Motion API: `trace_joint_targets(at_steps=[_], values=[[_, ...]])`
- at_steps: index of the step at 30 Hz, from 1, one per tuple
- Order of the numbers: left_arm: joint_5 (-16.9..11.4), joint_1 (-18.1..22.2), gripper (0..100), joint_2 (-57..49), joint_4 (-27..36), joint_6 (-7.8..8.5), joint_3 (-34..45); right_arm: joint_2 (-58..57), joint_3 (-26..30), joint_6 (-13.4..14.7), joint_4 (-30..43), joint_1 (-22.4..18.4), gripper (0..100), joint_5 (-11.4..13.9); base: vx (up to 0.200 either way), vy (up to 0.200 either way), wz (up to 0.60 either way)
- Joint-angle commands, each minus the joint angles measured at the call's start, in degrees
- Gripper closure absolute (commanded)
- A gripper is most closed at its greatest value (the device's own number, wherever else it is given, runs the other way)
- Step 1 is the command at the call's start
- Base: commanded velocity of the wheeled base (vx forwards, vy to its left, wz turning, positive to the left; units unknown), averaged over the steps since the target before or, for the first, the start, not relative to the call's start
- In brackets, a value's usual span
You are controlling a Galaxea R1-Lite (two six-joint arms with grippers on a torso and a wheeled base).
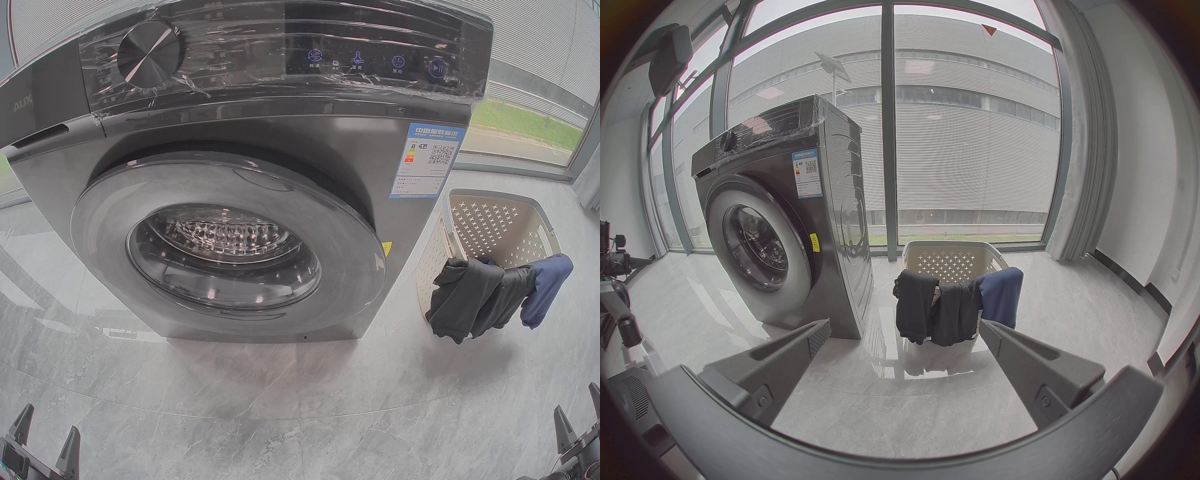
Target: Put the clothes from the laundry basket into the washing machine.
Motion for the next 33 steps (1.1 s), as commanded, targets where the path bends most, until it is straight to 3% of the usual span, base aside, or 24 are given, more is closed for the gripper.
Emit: trace_joint_targets(at_steps=[1,4,18,33], values=[[0.0,0.0,0,-0.4,0.0,-0.02,0.8,-1.0,1.0,0.0,0.0,0.0,0,0.0,0.0,0.0,0.0],[0.0,0.0,0,-0.4,0.0,-0.02,0.8,-1.0,1.0,0.0,0.0,0.0,0,0.0,0.0,0.0,0.0],[0.0,0.0,0,-0.4,0.0,-0.02,0.8,-1.0,1.0,0.0,0.0,0.0,0,0.0,0.0,0.2,0.0],[0.1,0.0,0,-0.4,0.0,-0.02,0.8,-1.0,1.0,0.1,0.0,0.1,0,-0.3,0.0,0.0,0.0]])
